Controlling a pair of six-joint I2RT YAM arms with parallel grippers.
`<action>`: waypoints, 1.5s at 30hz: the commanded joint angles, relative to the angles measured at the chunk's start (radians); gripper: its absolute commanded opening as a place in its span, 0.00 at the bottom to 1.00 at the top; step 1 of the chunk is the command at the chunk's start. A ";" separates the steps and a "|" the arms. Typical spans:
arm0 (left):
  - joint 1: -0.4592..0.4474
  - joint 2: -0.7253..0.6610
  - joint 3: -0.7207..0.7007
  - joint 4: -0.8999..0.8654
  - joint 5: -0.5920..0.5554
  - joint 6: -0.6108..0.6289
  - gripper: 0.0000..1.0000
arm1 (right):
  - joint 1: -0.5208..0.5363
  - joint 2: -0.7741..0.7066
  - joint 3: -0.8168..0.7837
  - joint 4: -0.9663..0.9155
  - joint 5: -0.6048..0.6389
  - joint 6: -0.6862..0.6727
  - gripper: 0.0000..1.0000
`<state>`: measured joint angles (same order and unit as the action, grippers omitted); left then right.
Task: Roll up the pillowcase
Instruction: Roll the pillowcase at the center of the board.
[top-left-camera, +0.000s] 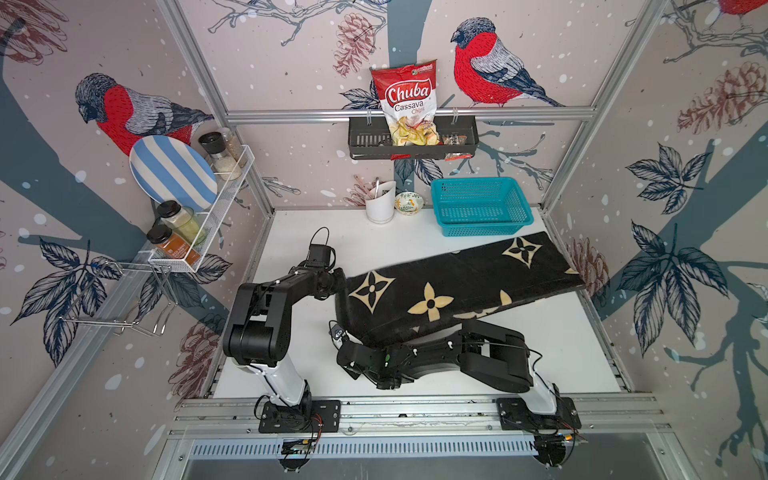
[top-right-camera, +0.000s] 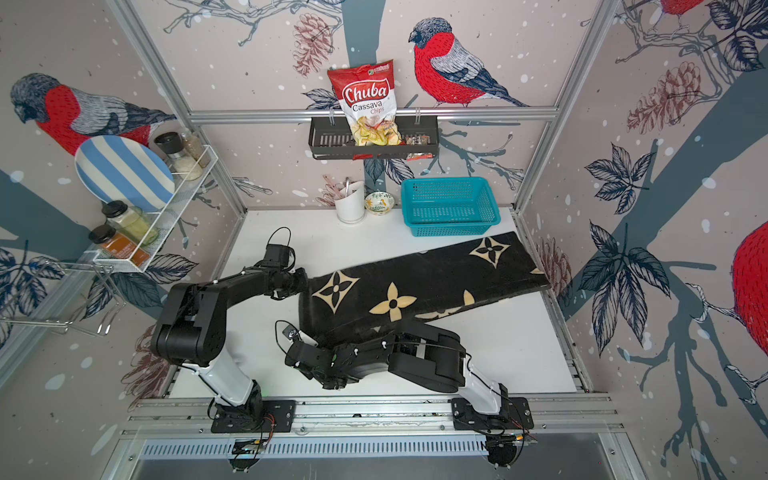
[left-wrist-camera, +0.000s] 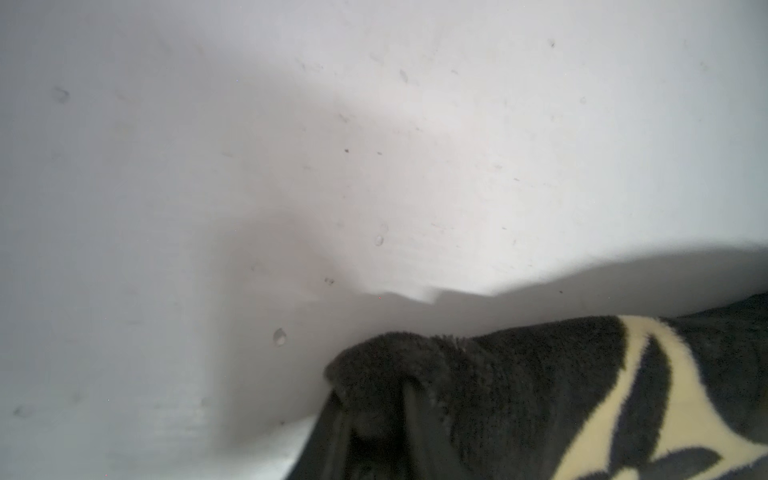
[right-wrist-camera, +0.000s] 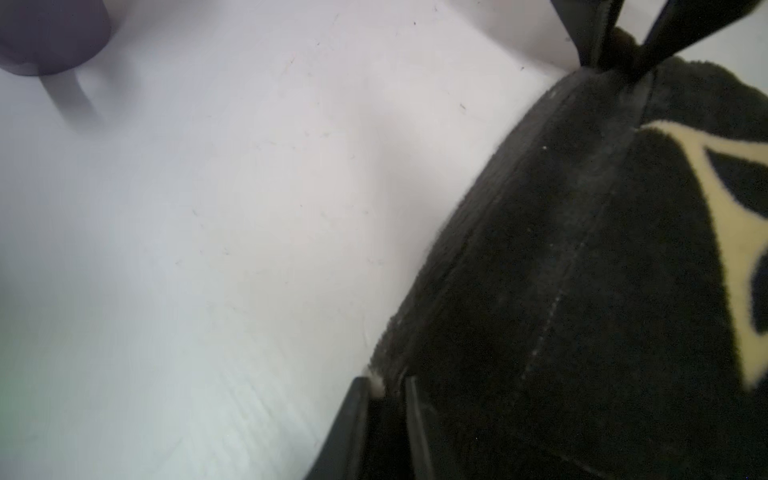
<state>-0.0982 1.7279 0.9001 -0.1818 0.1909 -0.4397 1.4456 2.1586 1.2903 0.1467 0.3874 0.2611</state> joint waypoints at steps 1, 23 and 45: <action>0.003 -0.007 -0.007 -0.119 0.003 -0.014 0.00 | -0.001 -0.003 0.005 -0.097 -0.032 -0.004 0.00; -0.101 -0.045 0.286 -0.169 0.094 -0.241 0.00 | -0.081 -0.331 -0.140 -0.138 0.111 0.069 0.00; -0.106 0.134 0.183 0.136 0.128 -0.186 0.00 | -0.133 -0.186 -0.210 -0.131 0.051 0.160 0.00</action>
<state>-0.2138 1.8503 1.0851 -0.0902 0.3363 -0.6636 1.3190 1.9518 1.0752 0.0162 0.4995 0.3958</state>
